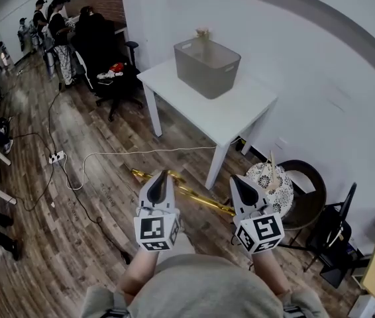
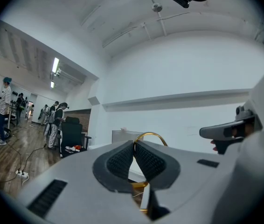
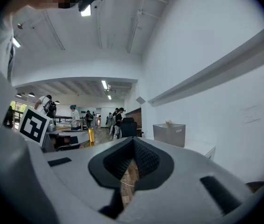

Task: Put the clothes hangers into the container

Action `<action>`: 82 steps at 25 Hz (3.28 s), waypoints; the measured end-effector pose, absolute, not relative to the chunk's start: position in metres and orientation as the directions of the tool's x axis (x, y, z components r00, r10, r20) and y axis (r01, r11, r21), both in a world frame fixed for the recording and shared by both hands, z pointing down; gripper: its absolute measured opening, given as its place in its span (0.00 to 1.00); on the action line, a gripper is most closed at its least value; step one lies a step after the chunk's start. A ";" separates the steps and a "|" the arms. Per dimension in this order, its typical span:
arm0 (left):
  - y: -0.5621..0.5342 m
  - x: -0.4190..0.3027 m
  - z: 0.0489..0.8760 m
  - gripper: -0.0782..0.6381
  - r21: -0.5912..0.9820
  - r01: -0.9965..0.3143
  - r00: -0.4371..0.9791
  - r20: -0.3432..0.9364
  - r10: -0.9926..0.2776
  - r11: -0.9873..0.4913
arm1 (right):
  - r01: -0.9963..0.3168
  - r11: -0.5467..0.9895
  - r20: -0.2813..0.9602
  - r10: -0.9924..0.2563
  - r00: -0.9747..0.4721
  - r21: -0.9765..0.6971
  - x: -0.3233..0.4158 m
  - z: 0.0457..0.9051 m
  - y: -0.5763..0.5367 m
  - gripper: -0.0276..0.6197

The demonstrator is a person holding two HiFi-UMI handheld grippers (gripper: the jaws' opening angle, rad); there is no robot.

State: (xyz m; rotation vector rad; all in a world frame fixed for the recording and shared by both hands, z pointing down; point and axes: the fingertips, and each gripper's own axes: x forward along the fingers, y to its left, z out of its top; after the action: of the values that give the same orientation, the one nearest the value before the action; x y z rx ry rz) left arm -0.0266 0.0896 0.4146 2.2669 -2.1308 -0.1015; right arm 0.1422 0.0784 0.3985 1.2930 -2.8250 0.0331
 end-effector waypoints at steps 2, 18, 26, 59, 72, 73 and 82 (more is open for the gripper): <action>0.074 -0.035 0.412 0.13 0.068 -0.996 0.063 -0.030 -0.998 -0.065 | -0.761 0.648 0.038 -0.761 -0.648 -0.003 0.135 0.396 0.063 0.04; -0.049 -0.096 0.397 0.13 0.072 -0.991 0.114 -0.037 -0.993 -0.117 | -0.793 0.609 0.038 -0.793 -0.608 0.006 0.075 0.380 -0.051 0.04; -0.096 -0.121 0.393 0.13 0.071 -0.989 0.127 -0.045 -0.991 -0.130 | -0.797 0.603 0.039 -0.797 -0.602 0.017 0.048 0.377 -0.094 0.04; -0.263 -0.160 0.337 0.13 0.019 -0.971 0.233 -0.153 -0.960 -0.239 | -0.842 0.540 0.064 -0.840 -0.539 -0.003 -0.007 0.392 -0.190 0.04; -0.354 -0.120 0.282 0.13 -0.022 -0.946 0.319 -0.234 -0.918 -0.323 | -0.861 0.509 0.044 -0.860 -0.508 -0.002 0.012 0.393 -0.257 0.04; -0.363 -0.118 0.277 0.13 -0.020 -0.945 0.323 -0.237 -0.916 -0.328 | -0.862 0.507 0.042 -0.861 -0.506 -0.001 0.014 0.391 -0.265 0.04; -0.439 -0.093 0.236 0.13 0.021 -0.924 0.362 -0.264 -0.894 -0.381 | -0.862 0.506 0.040 -0.862 -0.506 -0.006 0.029 0.385 -0.331 0.04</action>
State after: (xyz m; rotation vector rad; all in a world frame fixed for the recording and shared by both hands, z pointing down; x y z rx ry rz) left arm -0.0931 -0.4389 0.2358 2.6981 -1.8116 -0.3817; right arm 0.0293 -0.3312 0.3848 1.5450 -2.6993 0.0393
